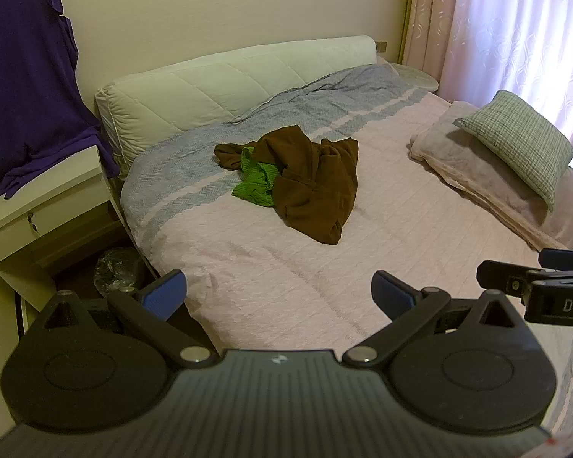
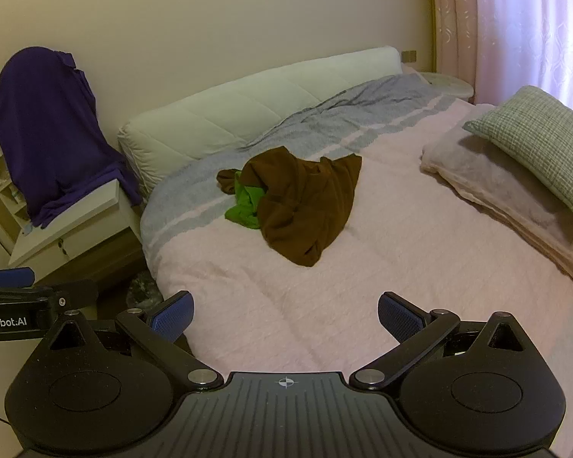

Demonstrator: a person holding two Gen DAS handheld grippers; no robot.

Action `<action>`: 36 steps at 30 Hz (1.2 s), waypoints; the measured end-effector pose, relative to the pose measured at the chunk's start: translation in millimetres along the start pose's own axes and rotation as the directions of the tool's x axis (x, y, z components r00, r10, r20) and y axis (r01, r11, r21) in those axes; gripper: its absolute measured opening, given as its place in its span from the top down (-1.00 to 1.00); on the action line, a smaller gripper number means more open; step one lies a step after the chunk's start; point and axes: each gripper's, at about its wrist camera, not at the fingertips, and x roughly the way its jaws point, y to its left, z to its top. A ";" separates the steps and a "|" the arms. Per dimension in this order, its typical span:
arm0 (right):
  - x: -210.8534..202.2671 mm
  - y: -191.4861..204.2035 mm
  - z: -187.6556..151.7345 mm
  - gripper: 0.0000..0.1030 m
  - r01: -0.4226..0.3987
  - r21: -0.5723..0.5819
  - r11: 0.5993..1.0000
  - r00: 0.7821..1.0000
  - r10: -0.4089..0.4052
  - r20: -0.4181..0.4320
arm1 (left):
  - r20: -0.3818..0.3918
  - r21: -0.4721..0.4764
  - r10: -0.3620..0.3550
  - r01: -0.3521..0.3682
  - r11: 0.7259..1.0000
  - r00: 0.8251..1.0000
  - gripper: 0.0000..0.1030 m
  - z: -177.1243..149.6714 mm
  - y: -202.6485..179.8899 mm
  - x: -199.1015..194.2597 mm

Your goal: Fold large clothes

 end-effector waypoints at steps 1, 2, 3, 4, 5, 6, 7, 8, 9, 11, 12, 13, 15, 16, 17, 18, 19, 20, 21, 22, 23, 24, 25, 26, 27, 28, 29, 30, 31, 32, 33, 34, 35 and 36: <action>-0.5 -0.4 1.2 -0.96 -0.001 -0.001 1.000 1.000 0.001 0.000 | 0.000 0.000 0.000 0.000 1.000 1.000 -0.98 0.0 -0.1 0.2; -0.6 -0.8 1.3 -0.96 -0.002 -0.001 1.000 1.000 0.002 0.000 | -0.001 -0.001 0.001 -0.001 1.000 1.000 -0.98 0.1 -0.7 0.3; -0.2 -2.0 2.3 -0.96 -0.003 -0.001 1.000 1.000 0.003 -0.001 | -0.001 -0.002 0.002 -0.002 1.000 1.000 -0.98 -0.2 -2.4 -0.7; -0.3 -2.6 2.6 -0.96 -0.004 -0.001 1.000 1.000 0.004 -0.001 | -0.001 -0.002 0.000 0.000 1.000 1.000 -0.98 0.0 -3.6 -0.4; -0.9 -3.5 2.9 -0.96 -0.006 -0.002 1.000 1.000 0.006 0.000 | -0.001 -0.003 -0.001 0.000 1.000 1.000 -0.98 -0.5 -5.4 -0.4; -1.3 -3.2 3.0 -0.96 -0.007 -0.003 1.000 1.000 0.007 0.001 | -0.001 -0.005 -0.001 0.001 1.000 1.000 -0.98 -0.4 -5.6 -1.5; -1.6 -3.5 3.2 -0.96 -0.008 -0.003 1.000 1.000 0.008 0.002 | 0.000 -0.006 -0.002 0.002 1.000 1.000 -0.98 -0.6 -6.0 -1.7; -1.7 -5.9 3.8 -0.96 -0.010 -0.004 1.000 1.000 0.010 0.002 | 0.001 -0.008 -0.001 0.001 1.000 1.000 -0.98 -0.7 -6.4 -2.2; -1.4 -6.7 4.4 -0.96 -0.010 -0.004 1.000 1.000 0.010 0.002 | 0.002 -0.009 -0.001 0.001 1.000 1.000 -0.98 -0.6 -6.4 -2.9; -1.4 -8.1 4.8 -0.96 -0.014 -0.005 1.000 1.000 0.014 0.004 | 0.002 -0.012 -0.001 0.001 1.000 1.000 -0.98 1.4 -4.4 -3.1; -1.5 -8.0 5.0 -0.96 -0.014 -0.007 1.000 1.000 0.014 0.004 | 0.002 -0.014 0.000 0.000 1.000 1.000 -0.98 2.0 -5.0 -3.6; -1.2 -8.7 5.5 -0.96 -0.016 -0.009 1.000 1.000 0.016 0.004 | 0.003 -0.014 0.001 0.000 1.000 1.000 -0.98 1.8 -5.4 -3.6; -0.5 -8.7 6.9 -0.96 -0.019 -0.012 1.000 1.000 0.019 0.004 | 0.002 -0.016 0.003 -0.002 1.000 1.000 -0.98 2.2 -6.9 -2.9; -0.1 -9.2 7.0 -0.96 -0.020 -0.013 1.000 1.000 0.021 0.004 | 0.001 -0.014 -0.001 0.001 1.000 1.000 -0.98 2.1 -7.0 -2.9; 0.1 -10.1 6.2 -0.96 -0.021 -0.013 1.000 1.000 0.021 0.004 | 0.001 -0.014 0.000 0.000 1.000 1.000 -0.98 2.0 -7.2 -2.3; 0.2 -10.2 6.1 -0.96 -0.022 -0.013 1.000 1.000 0.022 0.004 | 0.000 -0.015 0.000 0.000 1.000 1.000 -0.98 1.8 -8.0 -1.9; 0.5 -10.5 6.3 -0.96 -0.024 -0.013 1.000 1.000 0.024 0.004 | 0.000 -0.014 0.000 0.000 1.000 1.000 -0.98 1.1 -9.2 -1.7; 1.4 -11.4 6.6 -0.96 -0.025 -0.014 1.000 1.000 0.025 0.003 | 0.000 -0.013 -0.001 0.001 1.000 1.000 -0.98 1.0 -9.7 -1.7; 1.9 -12.0 7.2 -0.96 -0.025 -0.014 1.000 1.000 0.025 0.003 | 0.000 -0.013 -0.001 0.001 1.000 1.000 -0.98 0.4 -9.5 -1.7; 2.3 -12.7 8.0 -0.96 -0.025 -0.015 1.000 1.000 0.025 0.002 | 0.000 -0.012 -0.001 0.001 1.000 1.000 -0.98 0.9 -10.0 -2.0; 1.6 -12.7 6.1 -0.96 -0.027 -0.014 1.000 1.000 0.027 0.004 | 0.001 -0.012 -0.001 0.001 1.000 1.000 -0.98 1.1 -10.9 -2.2; 1.5 -13.2 5.8 -0.96 -0.029 -0.014 0.999 1.000 0.029 0.005 | 0.001 -0.012 -0.001 0.001 1.000 1.000 -0.98 2.2 -11.2 -1.8; 1.6 -13.8 5.2 -0.96 -0.029 -0.015 0.999 1.000 0.029 0.006 | 0.001 -0.012 0.000 0.000 1.000 1.000 -0.98 2.3 -11.9 -1.6; 1.5 -14.9 5.8 -0.96 -0.030 -0.015 0.999 1.000 0.030 0.007 | 0.000 -0.012 0.000 0.000 1.000 1.000 -0.98 2.4 -13.1 -1.1; 1.8 -15.4 6.0 -0.96 -0.031 -0.014 0.999 0.999 0.031 0.006 | 0.000 -0.012 0.000 0.000 1.000 1.000 -0.98 2.3 -14.1 -1.0; 2.0 -16.3 6.4 -0.96 -0.033 -0.014 0.999 0.999 0.033 0.006 | -0.001 -0.011 0.001 -0.001 1.000 1.000 -0.98 2.4 -15.0 -0.9; 2.9 -16.7 6.3 -0.96 -0.034 -0.014 0.999 0.999 0.034 0.005 | -0.001 -0.011 0.001 -0.001 1.000 1.000 -0.98 2.4 -14.7 -0.9; 3.4 -17.4 6.7 -0.96 -0.034 -0.015 0.999 0.999 0.034 0.004 | -0.002 -0.011 0.002 -0.002 1.000 1.000 -0.98 2.3 -16.3 -0.8; 3.6 -18.3 7.4 -0.96 -0.035 -0.015 0.999 0.999 0.035 0.003 | -0.003 -0.012 0.002 -0.002 1.000 1.000 -0.98 2.2 -17.2 -0.5; 4.2 -19.2 8.5 -0.96 -0.035 -0.015 0.999 0.999 0.035 0.002 | -0.005 -0.012 0.002 -0.002 1.000 1.000 -0.98 3.8 -18.7 0.3; 4.6 -19.8 9.0 -0.96 -0.037 -0.014 0.999 0.999 0.037 0.001 | -0.006 -0.011 0.002 -0.002 1.000 1.000 -0.98 3.9 -19.8 0.6; 4.9 -21.1 8.9 -0.96 -0.038 -0.014 0.999 0.999 0.038 0.001 | -0.007 -0.010 0.002 -0.002 1.000 1.000 -0.98 4.8 -21.4 1.2; 5.5 -21.9 9.3 -0.96 -0.038 -0.013 0.999 0.999 0.038 0.000 | -0.009 -0.010 0.002 -0.003 1.000 1.000 -0.98 5.6 -22.8 1.9; 5.9 -22.4 9.6 -0.96 -0.039 -0.012 0.999 0.999 0.038 -0.001 | -0.010 -0.010 0.003 -0.003 1.000 1.000 -0.98 5.8 -23.8 2.4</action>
